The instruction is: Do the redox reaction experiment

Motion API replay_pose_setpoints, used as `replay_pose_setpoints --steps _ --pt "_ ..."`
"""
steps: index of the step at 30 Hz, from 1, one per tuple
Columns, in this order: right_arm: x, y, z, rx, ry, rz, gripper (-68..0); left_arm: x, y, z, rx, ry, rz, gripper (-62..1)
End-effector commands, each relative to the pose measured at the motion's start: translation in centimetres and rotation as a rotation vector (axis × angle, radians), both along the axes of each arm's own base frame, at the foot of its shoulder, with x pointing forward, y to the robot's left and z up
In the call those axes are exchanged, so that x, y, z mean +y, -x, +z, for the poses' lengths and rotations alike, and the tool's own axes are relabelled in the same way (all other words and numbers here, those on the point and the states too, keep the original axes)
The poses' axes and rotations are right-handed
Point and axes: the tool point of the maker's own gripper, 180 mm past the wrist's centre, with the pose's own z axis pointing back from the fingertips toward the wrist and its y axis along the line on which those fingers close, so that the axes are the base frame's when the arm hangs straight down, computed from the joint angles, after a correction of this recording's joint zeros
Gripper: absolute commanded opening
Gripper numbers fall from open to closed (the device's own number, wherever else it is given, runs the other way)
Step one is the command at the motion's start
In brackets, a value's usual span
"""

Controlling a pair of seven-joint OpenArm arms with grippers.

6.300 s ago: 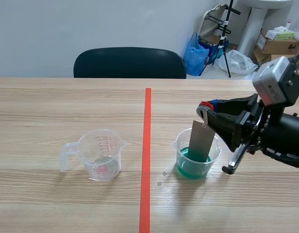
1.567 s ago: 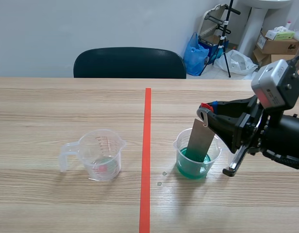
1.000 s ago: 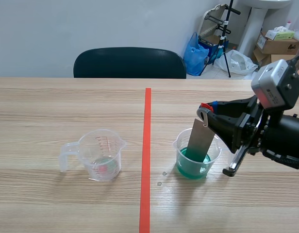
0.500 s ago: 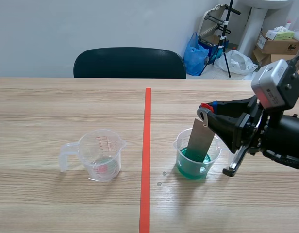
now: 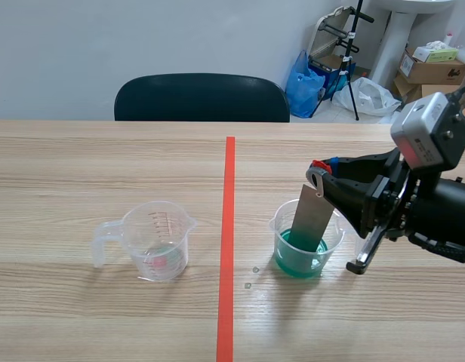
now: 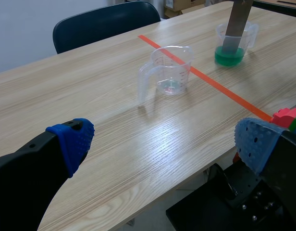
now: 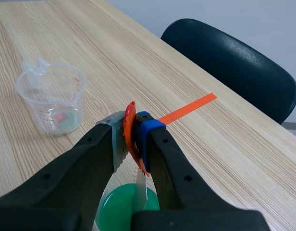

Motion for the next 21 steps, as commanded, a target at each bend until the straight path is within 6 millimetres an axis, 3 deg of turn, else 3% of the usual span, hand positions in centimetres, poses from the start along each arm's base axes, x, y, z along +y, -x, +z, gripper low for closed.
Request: replay_pose_setpoints --steps 1,11,21 --pt "-0.1 -0.4 0.4 -0.013 -0.003 -0.004 -66.9 -0.1 -0.2 0.6 -0.023 0.018 0.0 1.4" --pt "-0.3 -0.4 0.5 -0.017 -0.001 -0.008 -66.9 -0.1 -0.2 0.6 -0.023 0.018 0.0 1.4" --pt "-1.3 -0.7 2.4 -0.066 0.009 -0.031 -66.9 -0.1 -0.2 0.6 -0.023 0.018 0.0 1.4"
